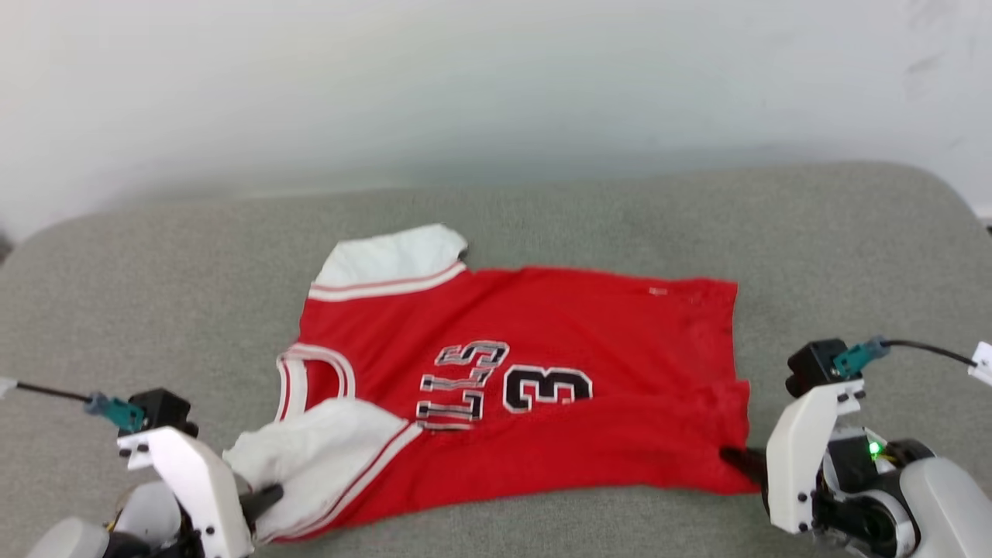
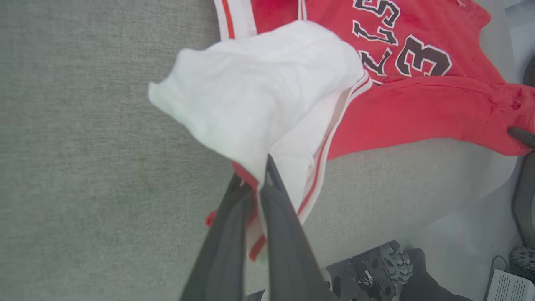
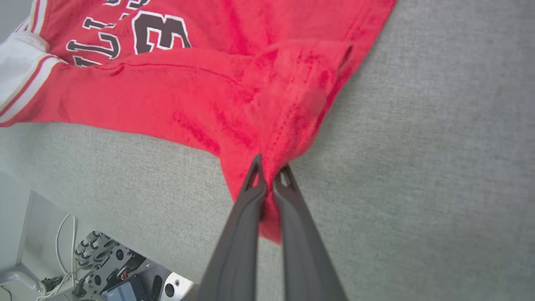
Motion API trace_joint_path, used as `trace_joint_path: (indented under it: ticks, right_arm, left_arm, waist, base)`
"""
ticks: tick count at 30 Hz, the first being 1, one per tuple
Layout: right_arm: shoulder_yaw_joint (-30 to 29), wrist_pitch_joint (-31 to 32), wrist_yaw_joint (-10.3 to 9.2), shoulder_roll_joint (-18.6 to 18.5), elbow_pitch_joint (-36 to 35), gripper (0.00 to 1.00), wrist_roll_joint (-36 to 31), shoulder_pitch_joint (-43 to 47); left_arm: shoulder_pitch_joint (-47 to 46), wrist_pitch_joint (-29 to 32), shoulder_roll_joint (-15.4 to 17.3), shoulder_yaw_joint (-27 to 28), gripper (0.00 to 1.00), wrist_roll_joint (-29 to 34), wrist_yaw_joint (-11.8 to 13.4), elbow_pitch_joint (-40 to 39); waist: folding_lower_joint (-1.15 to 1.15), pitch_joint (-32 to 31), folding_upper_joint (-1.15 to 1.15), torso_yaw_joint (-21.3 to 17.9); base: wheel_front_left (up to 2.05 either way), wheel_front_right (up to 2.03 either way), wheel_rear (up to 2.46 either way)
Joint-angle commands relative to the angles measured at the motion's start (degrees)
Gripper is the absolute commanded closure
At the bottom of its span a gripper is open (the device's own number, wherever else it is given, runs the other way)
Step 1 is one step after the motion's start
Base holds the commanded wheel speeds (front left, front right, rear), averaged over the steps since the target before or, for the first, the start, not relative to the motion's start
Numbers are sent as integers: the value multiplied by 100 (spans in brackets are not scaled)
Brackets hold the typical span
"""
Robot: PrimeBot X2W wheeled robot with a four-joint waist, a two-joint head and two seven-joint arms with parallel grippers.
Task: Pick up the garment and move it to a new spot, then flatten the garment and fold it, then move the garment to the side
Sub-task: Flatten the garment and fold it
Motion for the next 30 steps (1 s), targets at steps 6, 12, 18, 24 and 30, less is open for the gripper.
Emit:
trace_joint_path:
  ticks: [6,12,18,24,30]
  right_arm:
    - [-235,205,-1,-93,-276,100,29,538]
    - [-430,389,0,-3,-305,100,-168,985]
    - [-536,13,0,153,-387,0,-280,1241]
    - [-665,-1290,0,117,-1011,0,-700,1239]
    - [-1077,-2498,-1,391,-1458,0,-1376,1111]
  left_arm:
    - [665,-55,161,146,100,-149,251,-353]
    - [1013,-172,38,175,100,-258,360,-444]
    - [951,-618,-168,204,0,-81,319,-191]
    - [717,-1304,-154,380,0,327,298,-404]
    - [329,-2202,-218,557,0,1031,641,-599]
  waist:
    - [0,-292,0,47]
    - [0,-251,0,47]
    - [0,-214,0,21]
    - [0,-230,0,-51]
    - [0,-72,0,-222]
  base:
    - [0,0,0]
    - [0,0,0]
    - [0,0,0]
    - [0,0,0]
    - [0,0,0]
